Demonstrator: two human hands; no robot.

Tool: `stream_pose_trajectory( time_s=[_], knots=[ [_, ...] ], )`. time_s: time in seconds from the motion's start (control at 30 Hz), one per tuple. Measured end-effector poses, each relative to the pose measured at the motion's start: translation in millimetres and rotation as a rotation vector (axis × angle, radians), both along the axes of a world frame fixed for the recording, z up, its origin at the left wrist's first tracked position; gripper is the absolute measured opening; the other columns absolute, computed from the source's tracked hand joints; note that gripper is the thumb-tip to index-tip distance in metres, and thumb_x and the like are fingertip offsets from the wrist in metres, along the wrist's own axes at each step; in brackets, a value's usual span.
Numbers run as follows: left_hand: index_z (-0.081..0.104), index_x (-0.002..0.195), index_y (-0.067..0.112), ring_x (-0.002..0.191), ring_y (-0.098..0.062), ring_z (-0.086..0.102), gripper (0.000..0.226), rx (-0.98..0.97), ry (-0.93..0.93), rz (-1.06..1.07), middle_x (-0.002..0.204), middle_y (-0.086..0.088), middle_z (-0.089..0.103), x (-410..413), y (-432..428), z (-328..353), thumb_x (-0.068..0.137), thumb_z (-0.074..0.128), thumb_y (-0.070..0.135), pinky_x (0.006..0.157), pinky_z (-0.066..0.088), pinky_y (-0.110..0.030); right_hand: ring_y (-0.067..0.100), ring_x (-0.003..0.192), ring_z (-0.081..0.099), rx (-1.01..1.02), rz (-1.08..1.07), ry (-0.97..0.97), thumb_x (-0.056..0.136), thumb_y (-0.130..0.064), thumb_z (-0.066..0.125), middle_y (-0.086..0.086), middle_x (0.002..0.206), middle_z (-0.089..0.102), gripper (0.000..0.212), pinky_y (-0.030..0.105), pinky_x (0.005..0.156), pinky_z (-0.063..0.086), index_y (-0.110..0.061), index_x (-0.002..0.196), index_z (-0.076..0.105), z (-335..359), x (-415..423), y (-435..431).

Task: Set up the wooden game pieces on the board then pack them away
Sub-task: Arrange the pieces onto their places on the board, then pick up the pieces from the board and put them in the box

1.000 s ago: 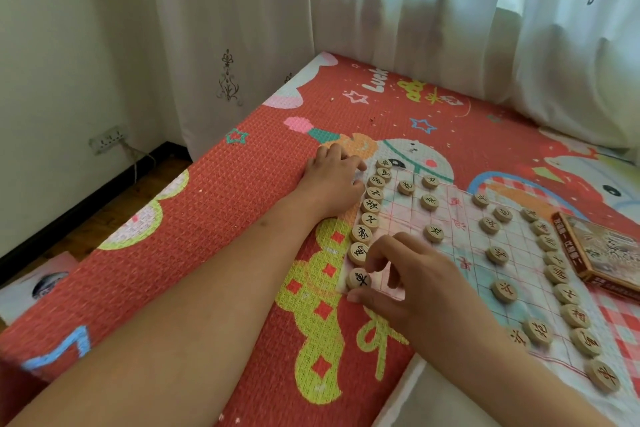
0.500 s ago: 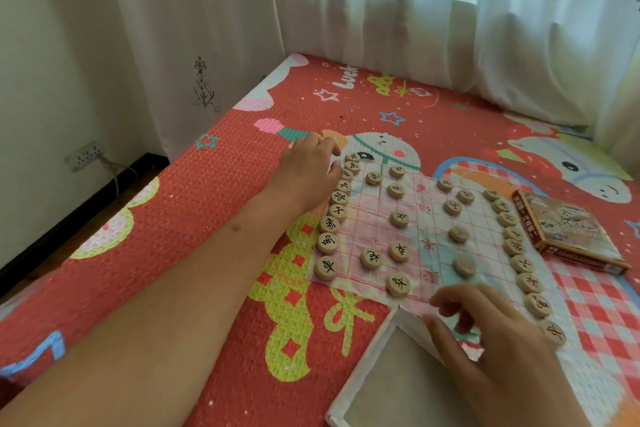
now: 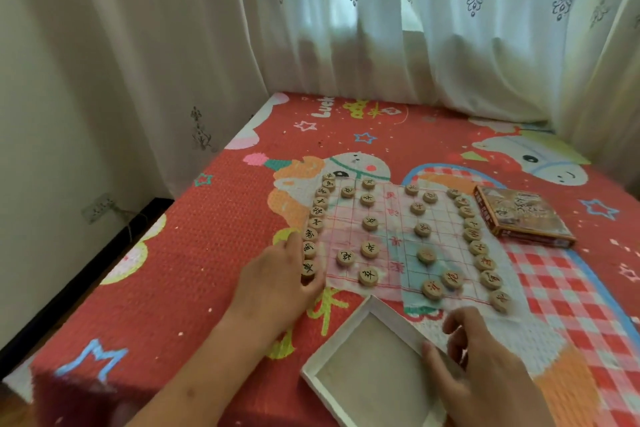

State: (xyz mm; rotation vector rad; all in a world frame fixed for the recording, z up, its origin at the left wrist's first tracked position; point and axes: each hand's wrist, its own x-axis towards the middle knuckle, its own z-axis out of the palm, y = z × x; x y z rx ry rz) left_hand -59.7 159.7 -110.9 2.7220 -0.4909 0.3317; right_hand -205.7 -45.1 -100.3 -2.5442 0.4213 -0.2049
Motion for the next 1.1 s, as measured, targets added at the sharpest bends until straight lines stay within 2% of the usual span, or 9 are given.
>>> stream_pose_trajectory(
  time_s=[0.3,0.4,0.47,0.57,0.7,0.8,0.93,1.0,1.1],
  knots=[
    [0.037,0.085,0.027,0.072,-0.011,0.051,0.026,-0.140,-0.013,-0.015,0.082,0.011,0.050,-8,1,0,0.089,0.058,0.041,0.057,0.035,-0.027,0.006,0.071,0.057,0.034,0.091,-0.021,0.087,-0.026,0.068,-0.008,0.069,0.060,0.020,0.017,0.063,0.047,-0.031,0.074,0.053,10,-14,-21],
    [0.039,0.083,0.028,0.067,-0.002,0.049,0.024,-0.233,-0.003,-0.005,0.078,0.012,0.048,-22,-2,4,0.090,0.059,0.040,0.053,0.033,-0.020,-0.001,0.079,0.056,0.083,0.079,-0.052,0.085,-0.024,0.070,-0.007,0.068,0.062,0.019,0.011,0.066,0.045,-0.029,0.073,0.057,16,-26,-32],
    [0.041,0.081,0.029,0.065,-0.005,0.049,0.022,-0.322,0.024,-0.031,0.074,0.008,0.049,-39,-7,7,0.092,0.057,0.040,0.053,0.036,-0.020,-0.005,0.080,0.055,0.084,0.046,-0.074,0.084,-0.024,0.072,-0.007,0.064,0.061,0.018,0.007,0.069,0.042,-0.028,0.073,0.058,20,-33,-43],
    [0.048,0.080,0.028,0.062,-0.007,0.049,0.022,-0.483,0.132,-0.131,0.070,0.005,0.052,-68,-25,14,0.093,0.051,0.046,0.055,0.043,-0.022,0.001,0.068,0.057,0.109,-0.063,-0.121,0.081,-0.027,0.075,-0.010,0.062,0.060,0.018,0.013,0.063,0.045,-0.030,0.072,0.060,20,-45,-63],
    [0.056,0.083,0.024,0.057,-0.007,0.062,0.054,-0.627,0.401,-0.223,0.070,0.001,0.066,-96,-57,19,0.085,0.036,0.074,0.052,0.047,-0.021,0.001,0.068,0.058,0.145,-0.269,-0.268,0.077,-0.025,0.077,-0.020,0.065,0.061,0.017,0.010,0.063,0.042,-0.029,0.071,0.062,21,-55,-79],
    [0.061,0.083,0.011,0.055,-0.017,0.069,0.054,-0.739,0.615,-0.265,0.067,-0.003,0.072,-106,-80,19,0.088,0.042,0.061,0.049,0.044,-0.021,0.000,0.072,0.059,0.171,-0.332,-0.320,0.075,-0.023,0.079,-0.022,0.067,0.063,0.019,0.009,0.063,0.040,-0.028,0.070,0.062,17,-57,-81],
    [0.068,0.080,0.015,0.047,-0.011,0.063,0.042,-0.697,0.595,-0.310,0.061,0.003,0.071,-108,-99,16,0.096,0.046,0.047,0.048,0.044,-0.020,0.004,0.064,0.061,0.171,-0.415,-0.326,0.075,-0.024,0.079,-0.018,0.061,0.063,0.020,0.017,0.057,0.041,-0.029,0.067,0.061,7,-62,-95],
    [0.068,0.074,0.017,0.045,-0.013,0.060,0.043,-0.719,0.579,-0.315,0.058,-0.001,0.070,-105,-101,15,0.095,0.047,0.048,0.049,0.045,-0.023,0.007,0.054,0.059,0.136,-0.470,-0.322,0.077,-0.025,0.077,-0.010,0.056,0.063,0.020,0.028,0.058,0.043,-0.028,0.068,0.061,7,-62,-112],
    [0.067,0.068,0.020,0.042,-0.008,0.055,0.042,-0.718,0.515,-0.298,0.052,-0.002,0.065,-98,-96,13,0.095,0.047,0.044,0.049,0.044,-0.024,0.013,0.061,0.059,0.104,-0.516,-0.330,0.082,-0.024,0.074,-0.005,0.061,0.063,0.019,0.031,0.057,0.040,-0.025,0.070,0.059,10,-59,-145]
  ],
)
